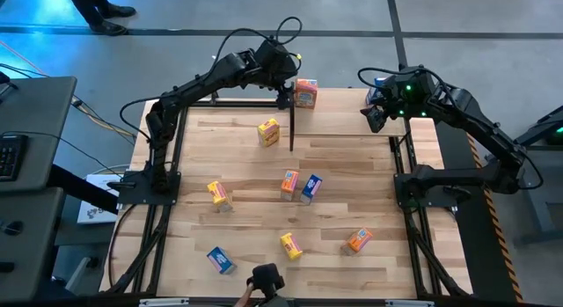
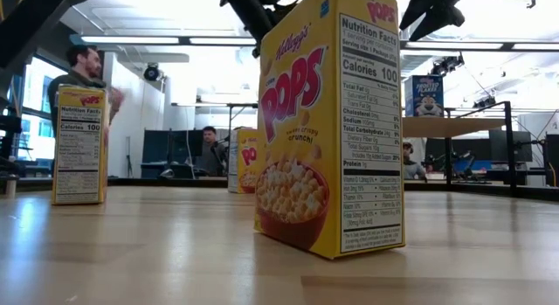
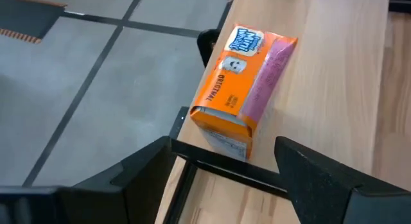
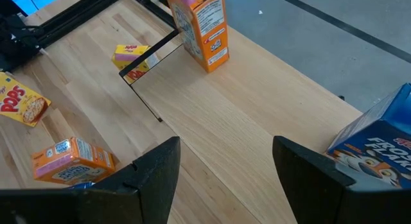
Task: Stack cereal on shelf
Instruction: Put the top orange cereal box on the shelf
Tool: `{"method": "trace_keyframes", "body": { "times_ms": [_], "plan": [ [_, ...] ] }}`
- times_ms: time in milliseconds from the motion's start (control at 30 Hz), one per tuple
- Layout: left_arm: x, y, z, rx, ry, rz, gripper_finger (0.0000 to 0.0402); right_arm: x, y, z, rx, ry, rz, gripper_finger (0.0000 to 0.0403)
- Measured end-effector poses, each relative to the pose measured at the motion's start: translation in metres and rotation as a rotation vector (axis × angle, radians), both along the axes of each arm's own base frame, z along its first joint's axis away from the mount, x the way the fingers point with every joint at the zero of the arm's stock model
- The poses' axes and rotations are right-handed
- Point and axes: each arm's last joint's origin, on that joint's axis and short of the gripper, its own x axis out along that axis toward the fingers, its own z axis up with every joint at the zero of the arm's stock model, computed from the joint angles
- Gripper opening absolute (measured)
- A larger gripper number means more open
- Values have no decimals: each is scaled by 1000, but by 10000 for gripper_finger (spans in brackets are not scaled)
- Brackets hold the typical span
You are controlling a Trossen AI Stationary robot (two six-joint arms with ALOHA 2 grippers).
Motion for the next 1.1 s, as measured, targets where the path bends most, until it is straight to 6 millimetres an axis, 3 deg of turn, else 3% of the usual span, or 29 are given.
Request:
{"method": "trace_keyframes", "body": {
  "times_ms": [133,400,633,1100],
  "plan": [
    [-4,-6,5,-22,-1,15,267,0,0,0,0,0,0,240],
    [-6,-18,-4,-55,117,-1,267,0,0,0,0,0,0,240],
    [4,-11,-17,-29,140,-9,266,0,0,0,0,0,0,240],
    [15,-6,-20,20,96,-52,266,0,0,0,0,-1,0,240]
  ]
}}
